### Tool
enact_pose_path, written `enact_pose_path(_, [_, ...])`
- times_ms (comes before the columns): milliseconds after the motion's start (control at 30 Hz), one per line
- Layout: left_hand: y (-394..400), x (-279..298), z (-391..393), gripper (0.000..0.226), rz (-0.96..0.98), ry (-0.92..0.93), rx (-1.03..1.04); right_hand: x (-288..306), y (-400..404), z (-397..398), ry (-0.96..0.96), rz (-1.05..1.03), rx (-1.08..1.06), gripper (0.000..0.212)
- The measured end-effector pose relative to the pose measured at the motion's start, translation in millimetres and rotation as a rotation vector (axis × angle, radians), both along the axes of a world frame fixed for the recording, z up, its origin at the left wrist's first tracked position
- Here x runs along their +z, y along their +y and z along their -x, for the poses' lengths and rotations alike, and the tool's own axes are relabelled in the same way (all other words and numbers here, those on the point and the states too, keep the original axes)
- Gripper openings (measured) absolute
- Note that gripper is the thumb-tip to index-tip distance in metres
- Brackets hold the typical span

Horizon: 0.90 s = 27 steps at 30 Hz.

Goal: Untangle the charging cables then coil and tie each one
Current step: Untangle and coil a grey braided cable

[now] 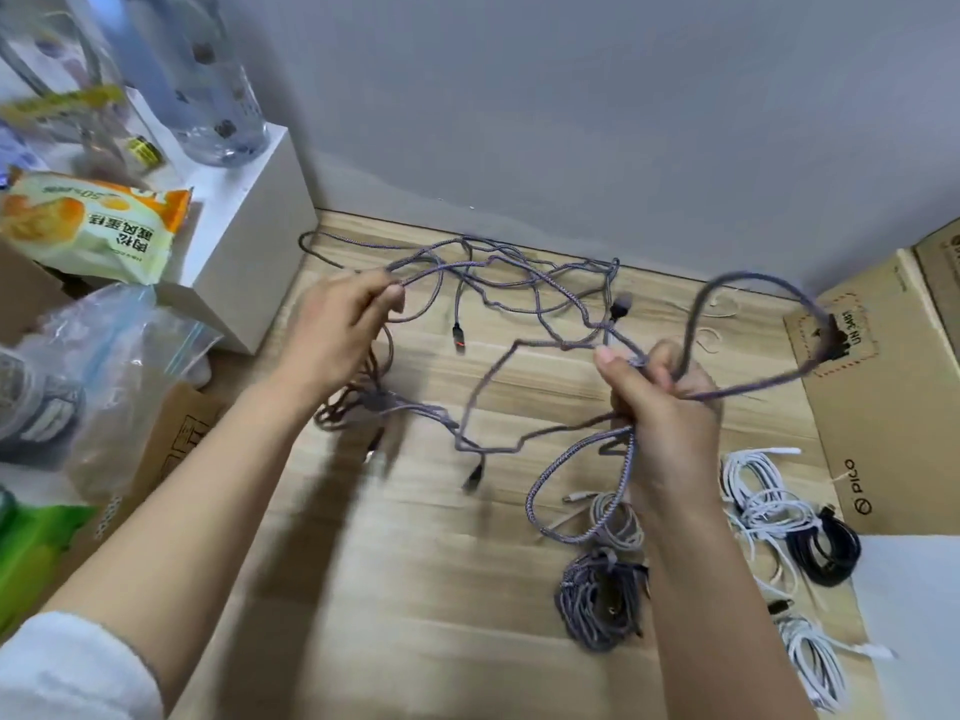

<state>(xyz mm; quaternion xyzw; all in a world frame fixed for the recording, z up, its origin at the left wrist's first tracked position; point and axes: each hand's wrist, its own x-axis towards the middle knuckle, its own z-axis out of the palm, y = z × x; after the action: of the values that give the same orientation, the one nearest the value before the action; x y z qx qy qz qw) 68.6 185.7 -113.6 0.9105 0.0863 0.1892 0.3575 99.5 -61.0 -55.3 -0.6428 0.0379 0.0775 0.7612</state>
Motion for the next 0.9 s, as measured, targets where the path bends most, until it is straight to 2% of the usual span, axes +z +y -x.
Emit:
enact_pose_path(133, [-16.4,28.2,0.5,0.041,-0.042,-0.093,0.022,-15.4,15.6,2.2,0.025,0.198,0.117,0.041])
enact_pose_path(167, [-22.3,33.4,1.3,0.04,-0.05,-0.095,-0.012,-17.3,21.4,3.4,0.028,0.288,0.174,0.037])
enact_pose_path(233, [-36.6,40.4,3.9,0.038,-0.088,-0.079,-0.137,-19.6,33.5,5.8,0.034,0.389,0.305,0.042])
enact_pose_path(333, [-58.0,40.5,8.6,0.039,-0.139,-0.06,-0.272,-18.2,46.3,8.8,0.099,0.286,0.455,0.04])
enact_pose_path(400, [-64.3,37.0,11.1,0.04,-0.092,-0.035,-0.307,-14.8,49.1,8.7,0.231,0.193,0.499,0.043])
enact_pose_path(467, [-66.0,32.5,13.0,0.043,-0.085,0.01,-0.346,-12.8,48.0,8.3,0.351,0.04,0.48,0.041])
enact_pose_path(567, [-63.6,24.5,14.0,0.034,-0.158,0.076,-0.465,-6.4,47.7,7.0,0.4,-0.197,0.348,0.021])
enact_pose_path(667, [-44.0,17.6,11.6,0.023,0.074,0.117,-0.586,-10.3,39.0,1.4,0.314,-0.163,0.222,0.027])
enact_pose_path(767, [-21.3,17.6,10.5,0.027,0.304,0.17,-0.541,-14.9,26.2,-3.8,0.269,-0.047,0.205,0.038])
enact_pose_path(833, [-15.1,15.7,7.1,0.03,0.34,0.159,-0.47,-15.7,20.1,-2.3,0.22,0.048,0.247,0.041])
enact_pose_path(900, [-11.8,8.6,1.0,0.027,0.298,0.133,-0.339,-13.3,15.0,-0.4,0.19,0.077,0.283,0.041])
